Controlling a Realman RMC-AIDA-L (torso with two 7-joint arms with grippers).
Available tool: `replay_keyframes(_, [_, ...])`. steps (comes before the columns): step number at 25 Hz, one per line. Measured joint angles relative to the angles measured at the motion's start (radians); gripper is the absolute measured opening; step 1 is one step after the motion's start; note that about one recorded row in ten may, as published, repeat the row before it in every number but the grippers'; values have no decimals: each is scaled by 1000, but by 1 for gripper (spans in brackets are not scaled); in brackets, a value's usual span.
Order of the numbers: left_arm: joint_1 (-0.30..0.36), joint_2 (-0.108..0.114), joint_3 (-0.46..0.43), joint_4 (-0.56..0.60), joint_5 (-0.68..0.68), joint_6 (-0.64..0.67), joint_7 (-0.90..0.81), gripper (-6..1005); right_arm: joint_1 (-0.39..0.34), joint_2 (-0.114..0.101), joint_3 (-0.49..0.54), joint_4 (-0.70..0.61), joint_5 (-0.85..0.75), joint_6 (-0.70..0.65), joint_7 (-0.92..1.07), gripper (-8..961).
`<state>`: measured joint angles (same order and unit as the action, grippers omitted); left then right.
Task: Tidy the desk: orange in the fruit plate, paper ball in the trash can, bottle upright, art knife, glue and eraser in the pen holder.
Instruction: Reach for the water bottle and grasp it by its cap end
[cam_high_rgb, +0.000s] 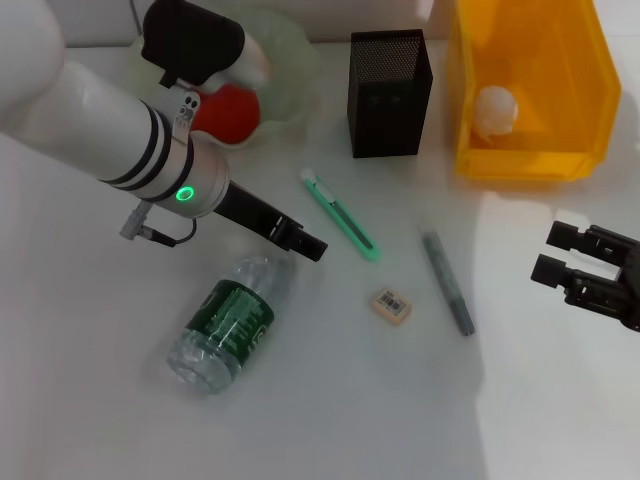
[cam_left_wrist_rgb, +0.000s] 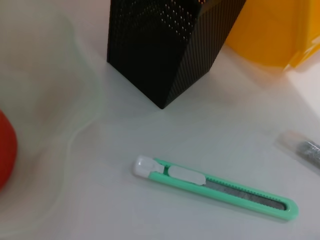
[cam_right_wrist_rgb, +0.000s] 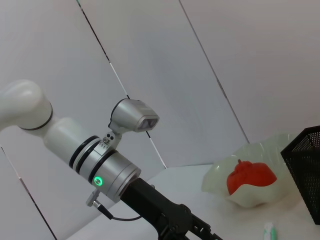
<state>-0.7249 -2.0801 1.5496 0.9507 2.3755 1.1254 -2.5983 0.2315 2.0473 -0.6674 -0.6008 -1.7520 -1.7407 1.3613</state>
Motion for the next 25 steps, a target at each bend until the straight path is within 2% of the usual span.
replay_keyframes(4, [-5,0,26,1,8,-4,-8,818,0,0,1,3,0,2,-2,733])
replay_keyframes(10, [-4,0,34,13,13,-11,-9,618,4,0,2,4,0,12,0,732])
replay_keyframes(21, [3,0,36,16,13,-5,-7,464,6,-4,20,4,8,14,6,732])
replay_keyframes(25, [23,2,25,55,10,25,-10,463,3,-4,30,4,9,14,6,732])
